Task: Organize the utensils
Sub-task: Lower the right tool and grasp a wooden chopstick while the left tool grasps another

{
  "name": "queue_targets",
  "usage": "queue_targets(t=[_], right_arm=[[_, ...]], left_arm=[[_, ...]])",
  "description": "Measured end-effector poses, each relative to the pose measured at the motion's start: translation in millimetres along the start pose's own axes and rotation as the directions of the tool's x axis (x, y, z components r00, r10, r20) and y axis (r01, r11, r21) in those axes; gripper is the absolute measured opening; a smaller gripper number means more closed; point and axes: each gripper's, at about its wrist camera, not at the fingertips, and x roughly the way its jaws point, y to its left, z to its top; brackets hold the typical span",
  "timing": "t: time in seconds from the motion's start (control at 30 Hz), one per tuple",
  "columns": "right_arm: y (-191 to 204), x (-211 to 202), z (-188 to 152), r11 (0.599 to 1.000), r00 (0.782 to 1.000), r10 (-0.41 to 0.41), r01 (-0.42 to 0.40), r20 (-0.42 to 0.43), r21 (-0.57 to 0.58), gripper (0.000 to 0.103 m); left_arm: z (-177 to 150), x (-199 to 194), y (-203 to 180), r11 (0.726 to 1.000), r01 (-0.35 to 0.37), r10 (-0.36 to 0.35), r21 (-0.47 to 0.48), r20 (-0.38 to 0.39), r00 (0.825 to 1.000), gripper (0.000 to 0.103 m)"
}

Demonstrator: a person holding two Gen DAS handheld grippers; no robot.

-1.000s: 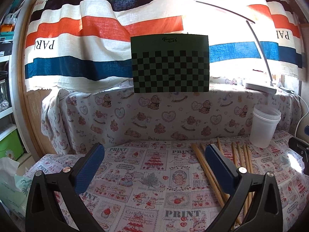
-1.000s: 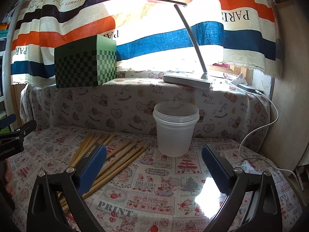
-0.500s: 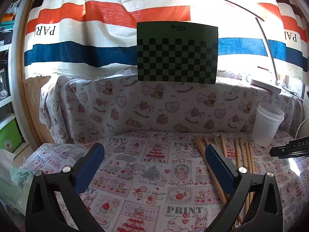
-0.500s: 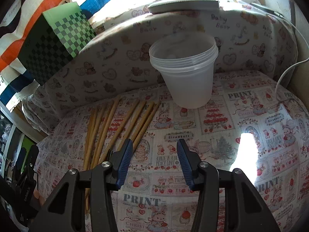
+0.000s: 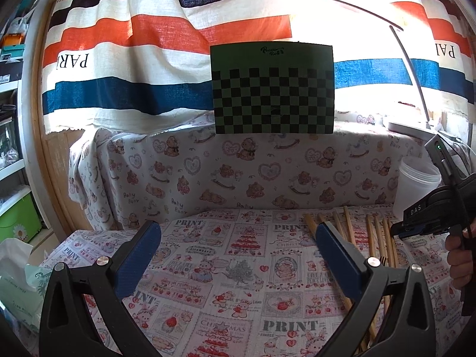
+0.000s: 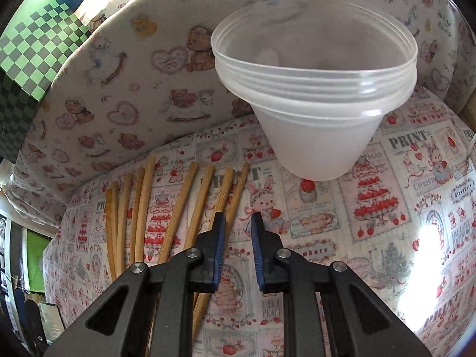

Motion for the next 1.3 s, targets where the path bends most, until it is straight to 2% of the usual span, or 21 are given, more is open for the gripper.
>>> queue_targets(t=[0.07,0.17,0.23,0.27,0.33,0.37,0.4,0.5,0.53,0.6,0.63,0.73,0.8,0.9,1.0,1.1,1.17,1.2,1.23,1.27,1.3], right_arm=[[3,3,1,1.0,1.0,0.007,-0.007,0.002,-0.013,0.017],[7,9,5,1.0,1.0,0.003,-0.003,-0.001,-0.017,0.017],[16,11,4,0.999,1.0,-0.021,0.021,0.007,-0.046,0.017],[20,12,3,0.998,0.999,-0.035,0.036,0.014,-0.061,0.016],[28,15,3,0.993,0.997,-0.072,0.072,0.006,-0.088,0.012],[30,18,6,0.994,0.998,-0.069,0.068,-0.011,-0.083,0.011],[30,21,10,0.996,0.998,-0.056,0.054,-0.028,-0.066,0.011],[31,28,18,0.999,0.998,-0.021,0.018,-0.062,-0.049,0.009],[32,30,18,0.999,0.998,0.004,-0.006,-0.062,-0.043,0.007],[39,32,17,0.997,0.998,0.002,-0.006,-0.058,-0.07,0.006],[40,30,17,0.997,0.998,0.019,-0.023,-0.061,-0.075,0.006],[44,12,18,0.993,0.994,0.098,-0.1,-0.038,-0.056,0.006],[49,-9,19,0.991,0.994,0.11,-0.108,0.02,-0.081,0.006],[52,-41,22,0.987,0.985,0.143,-0.135,0.094,-0.092,0.006],[54,-74,23,0.98,0.97,0.182,-0.164,0.164,-0.115,0.006],[60,-110,18,0.978,0.95,0.164,-0.122,0.267,-0.17,0.006],[55,-136,20,0.974,0.935,0.164,-0.103,0.314,-0.203,0.006],[53,-147,19,0.971,0.927,0.168,-0.097,0.334,-0.219,0.006],[37,-170,19,0.969,0.92,0.171,-0.091,0.354,-0.231,0.006],[39,-176,17,0.968,0.913,0.164,-0.077,0.373,-0.237,0.006],[36,-186,15,0.969,0.907,0.152,-0.058,0.393,-0.242,0.006]], left_arm=[[0,1,0,1.0,0.005,-0.005,-0.007,-0.008,1.0,0.103],[3,6,-1,1.0,0.03,-0.03,0.004,-0.068,0.997,0.103],[9,14,-2,1.0,-0.005,0.007,0.017,-0.106,0.994,0.103],[15,22,-3,1.0,-0.014,0.017,0.02,-0.152,0.988,0.103],[28,41,-6,1.0,0.027,-0.026,-0.001,-0.241,0.97,0.094],[34,54,-12,0.999,0.032,-0.024,0.02,-0.318,0.948,0.084],[39,69,-20,0.998,0.044,-0.022,0.048,-0.391,0.92,0.068],[48,107,-34,0.996,0.087,-0.067,0.015,-0.507,0.859,0.052],[49,119,-40,0.995,0.103,-0.092,-0.01,-0.542,0.835,0.051],[50,137,-51,0.986,0.156,-0.162,-0.061,-0.584,0.795,0.05],[48,146,-57,0.985,0.159,-0.167,-0.069,-0.607,0.777,0.05],[40,165,-74,0.989,0.141,-0.137,-0.046,-0.656,0.743,0.047],[32,175,-80,0.99,0.137,-0.124,-0.036,-0.69,0.713,0.037],[27,184,-84,0.984,0.162,-0.169,-0.076,-0.694,0.7,0.036],[25,189,-88,0.974,0.193,-0.22,-0.117,-0.679,0.7,0.035],[21,195,-96,0.981,0.175,-0.18,-0.08,-0.703,0.688,0.035],[24,196,-100,0.986,0.149,-0.153,-0.07,-0.718,0.679,0.026],[26,194,-103,0.983,0.163,-0.171,-0.08,-0.715,0.678,0.015],[31,189,-105,0.979,0.178,-0.192,-0.096,-0.715,0.672,0.014],[34,186,-106,0.975,0.189,-0.212,-0.113,-0.71,0.671,0.014],[38,182,-106,0.972,0.197,-0.23,-0.129,-0.701,0.675,0.014]])
